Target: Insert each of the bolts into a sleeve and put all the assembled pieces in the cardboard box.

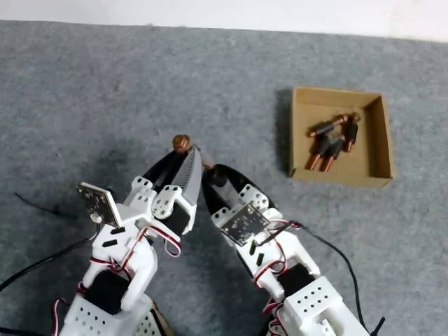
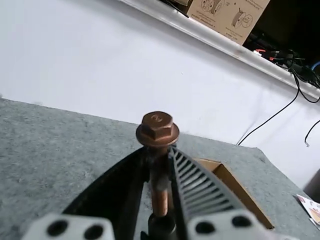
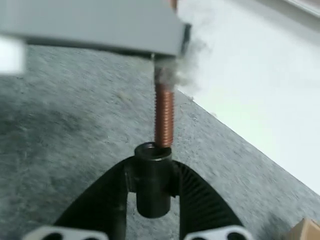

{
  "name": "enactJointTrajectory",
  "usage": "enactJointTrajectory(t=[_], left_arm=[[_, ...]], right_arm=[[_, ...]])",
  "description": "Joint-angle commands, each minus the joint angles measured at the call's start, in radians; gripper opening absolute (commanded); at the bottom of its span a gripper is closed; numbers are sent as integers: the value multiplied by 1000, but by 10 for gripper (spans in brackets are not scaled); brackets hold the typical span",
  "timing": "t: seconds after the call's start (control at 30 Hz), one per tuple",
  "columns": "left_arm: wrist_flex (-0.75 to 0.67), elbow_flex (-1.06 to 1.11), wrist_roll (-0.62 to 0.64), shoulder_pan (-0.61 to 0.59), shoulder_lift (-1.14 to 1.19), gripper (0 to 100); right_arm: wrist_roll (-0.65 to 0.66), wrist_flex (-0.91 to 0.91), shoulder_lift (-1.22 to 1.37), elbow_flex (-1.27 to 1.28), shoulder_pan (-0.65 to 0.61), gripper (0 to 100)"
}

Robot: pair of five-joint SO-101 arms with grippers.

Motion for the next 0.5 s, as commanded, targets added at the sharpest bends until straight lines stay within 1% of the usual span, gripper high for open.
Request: enactJointTrajectory(t=[0.0, 0.13, 0.33, 0.47], left_arm=[[60, -82, -6, 15, -18, 5], [164, -128, -6, 15, -18, 5], [172, -102, -6, 19, -15, 5], [170, -90, -8, 70, -15, 5]], right_arm=[[6, -7, -13, 130, 15, 5], [6, -7, -13, 130, 15, 5], [6, -4, -13, 130, 13, 5], [6, -1, -13, 130, 10, 5]])
